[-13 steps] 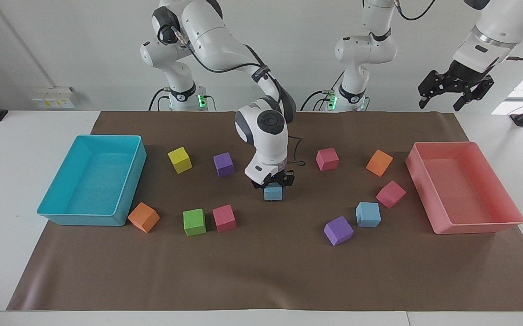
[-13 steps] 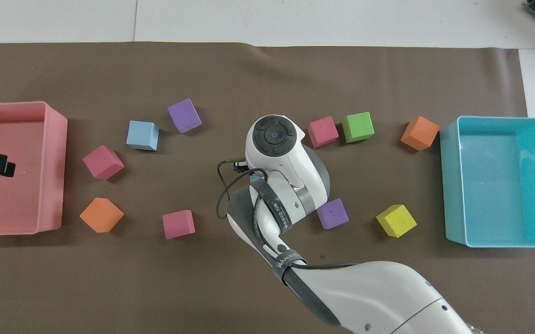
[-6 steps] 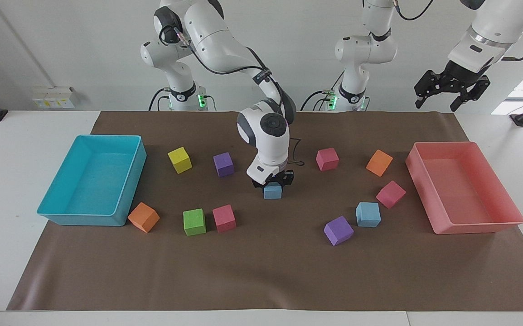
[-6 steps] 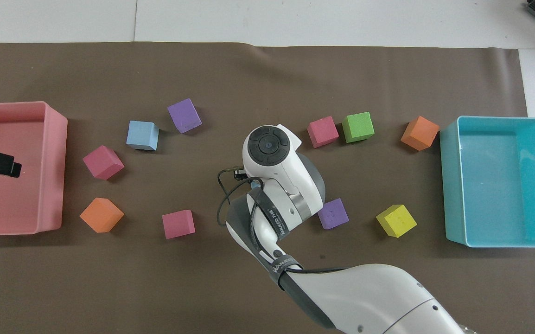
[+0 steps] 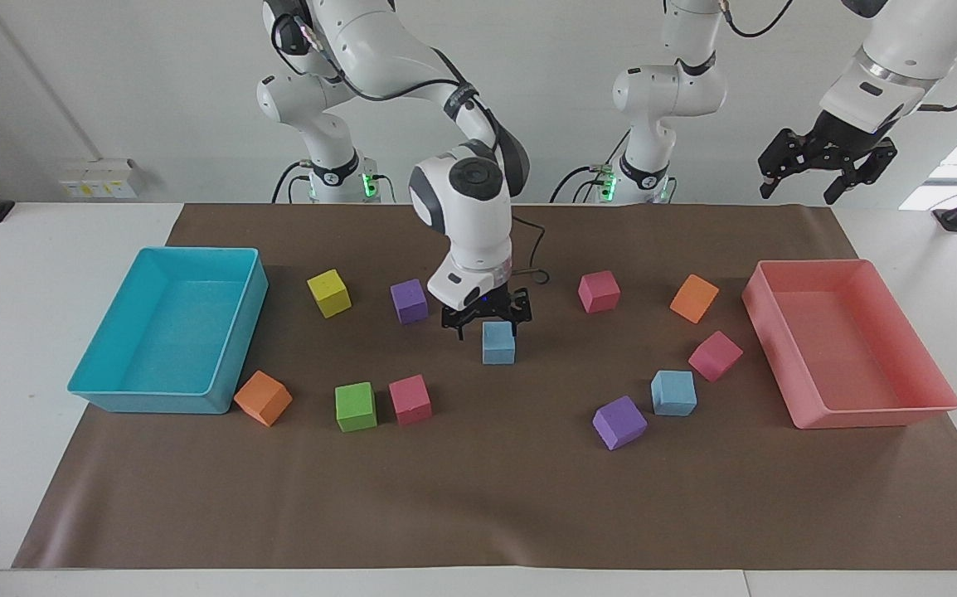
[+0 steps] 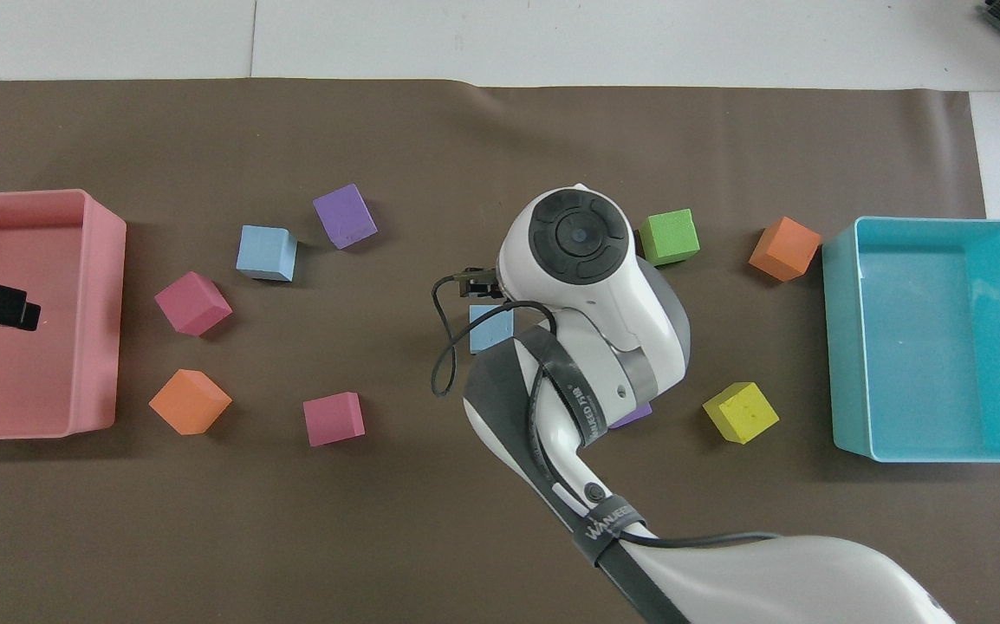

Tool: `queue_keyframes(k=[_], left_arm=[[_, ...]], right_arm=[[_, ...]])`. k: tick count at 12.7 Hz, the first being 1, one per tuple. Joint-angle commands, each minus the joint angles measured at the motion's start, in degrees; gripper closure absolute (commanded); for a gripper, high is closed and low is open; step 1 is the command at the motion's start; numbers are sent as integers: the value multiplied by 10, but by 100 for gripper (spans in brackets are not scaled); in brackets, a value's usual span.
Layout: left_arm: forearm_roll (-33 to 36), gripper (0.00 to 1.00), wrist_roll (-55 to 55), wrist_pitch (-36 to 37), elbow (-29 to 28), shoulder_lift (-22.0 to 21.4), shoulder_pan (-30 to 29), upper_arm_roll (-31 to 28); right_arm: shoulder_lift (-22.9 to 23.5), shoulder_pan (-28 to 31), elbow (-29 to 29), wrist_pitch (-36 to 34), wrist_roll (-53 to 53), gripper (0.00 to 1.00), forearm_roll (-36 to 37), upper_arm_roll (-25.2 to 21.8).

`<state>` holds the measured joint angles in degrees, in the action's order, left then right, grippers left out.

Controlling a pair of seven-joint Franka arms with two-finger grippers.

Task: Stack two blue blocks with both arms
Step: 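Carry the blue cube to the table center and release it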

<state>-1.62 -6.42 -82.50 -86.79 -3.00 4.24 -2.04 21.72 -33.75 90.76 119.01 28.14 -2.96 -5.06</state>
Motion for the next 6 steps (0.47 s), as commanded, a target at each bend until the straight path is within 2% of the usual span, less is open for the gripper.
queue_keyframes(k=[1, 4, 6], left_arm=[[1, 0, -3, -10, -11, -11, 7, -4], [0, 0, -5, -11, -11, -11, 6, -4], [0, 0, -8, -15, -8, -10, 7, -3]], right_arm=[[-62, 34, 22, -41, -18, 0, 8, 7], [-93, 80, 23, -92, -70, 0, -2, 8], [-96, 105, 39, -91, -117, 0, -62, 8]])
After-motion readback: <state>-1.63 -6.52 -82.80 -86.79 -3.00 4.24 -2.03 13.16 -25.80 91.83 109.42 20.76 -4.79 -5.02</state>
